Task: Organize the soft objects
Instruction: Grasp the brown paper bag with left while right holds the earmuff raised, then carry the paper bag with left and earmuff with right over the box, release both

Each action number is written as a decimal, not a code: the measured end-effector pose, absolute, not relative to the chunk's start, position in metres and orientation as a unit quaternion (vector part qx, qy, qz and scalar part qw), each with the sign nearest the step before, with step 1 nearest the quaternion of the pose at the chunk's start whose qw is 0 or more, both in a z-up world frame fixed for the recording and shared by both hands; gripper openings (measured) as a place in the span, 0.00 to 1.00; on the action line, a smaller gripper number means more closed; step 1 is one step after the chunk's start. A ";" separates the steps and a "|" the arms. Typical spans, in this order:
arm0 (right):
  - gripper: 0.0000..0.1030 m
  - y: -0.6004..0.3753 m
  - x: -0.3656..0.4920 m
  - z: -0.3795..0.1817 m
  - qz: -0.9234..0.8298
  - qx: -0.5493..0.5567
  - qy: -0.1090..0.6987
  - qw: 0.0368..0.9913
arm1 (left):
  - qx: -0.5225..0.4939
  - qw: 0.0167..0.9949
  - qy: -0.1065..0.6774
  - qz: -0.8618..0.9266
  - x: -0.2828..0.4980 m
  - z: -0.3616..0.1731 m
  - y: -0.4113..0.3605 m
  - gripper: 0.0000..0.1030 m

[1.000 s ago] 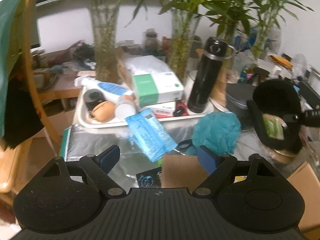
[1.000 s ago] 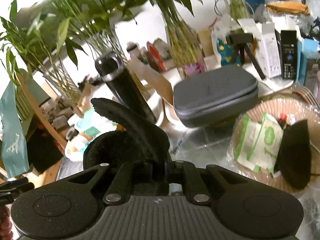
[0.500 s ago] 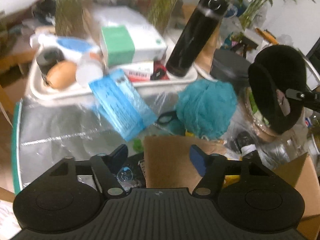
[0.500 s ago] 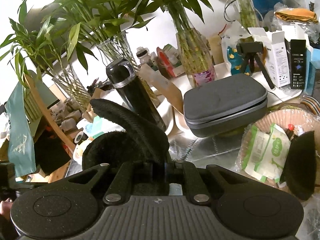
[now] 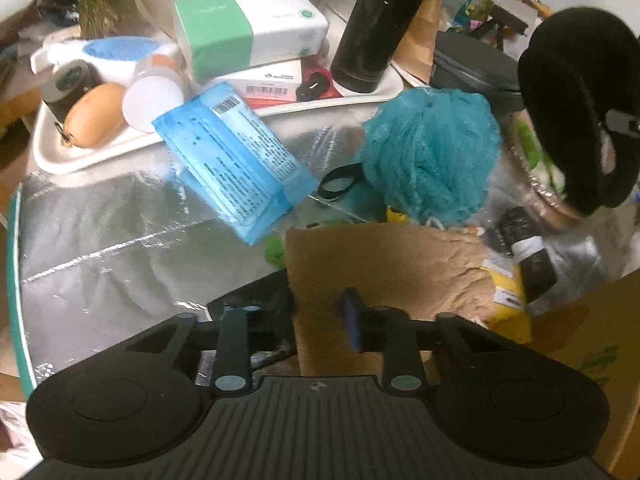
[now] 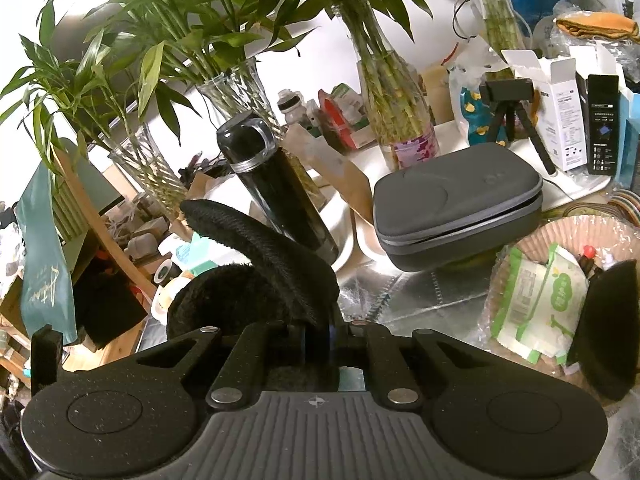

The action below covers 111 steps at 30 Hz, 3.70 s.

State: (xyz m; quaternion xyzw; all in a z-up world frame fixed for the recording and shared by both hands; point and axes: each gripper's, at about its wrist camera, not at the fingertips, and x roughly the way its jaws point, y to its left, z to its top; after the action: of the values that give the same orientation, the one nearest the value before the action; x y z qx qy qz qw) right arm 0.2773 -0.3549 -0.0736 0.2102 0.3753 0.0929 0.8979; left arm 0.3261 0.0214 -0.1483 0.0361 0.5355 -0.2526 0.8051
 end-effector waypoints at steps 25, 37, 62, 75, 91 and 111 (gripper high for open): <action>0.12 -0.359 0.262 -0.056 0.103 0.206 0.353 0.907 | 0.020 0.899 0.355 -0.255 0.284 -0.044 0.026 0.03; 0.12 -0.366 0.241 -0.034 0.127 0.221 0.329 0.909 | 0.008 0.921 0.278 -0.272 0.239 0.002 0.018 0.03; 0.12 -0.366 0.152 -0.019 0.264 0.220 0.325 0.881 | -0.011 0.940 0.241 -0.242 0.102 0.055 0.022 0.03; 0.12 -0.307 0.152 -0.036 0.288 0.089 0.400 0.865 | 0.024 0.928 0.315 -0.200 0.084 0.015 0.020 0.03; 0.96 -0.280 0.140 -0.022 0.351 0.029 0.373 0.858 | -0.007 0.929 0.322 -0.184 0.076 -0.003 0.032 0.51; 1.00 -0.295 0.157 -0.022 0.300 0.087 0.364 0.877 | -0.003 0.923 0.349 -0.162 0.082 -0.015 0.033 0.51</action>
State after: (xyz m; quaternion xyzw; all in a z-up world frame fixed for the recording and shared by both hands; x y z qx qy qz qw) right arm 0.1567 -0.2949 -0.0220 0.0868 0.3639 0.3004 0.8774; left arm 0.0820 0.0329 -0.0148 -0.0034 0.3489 -0.1620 0.9230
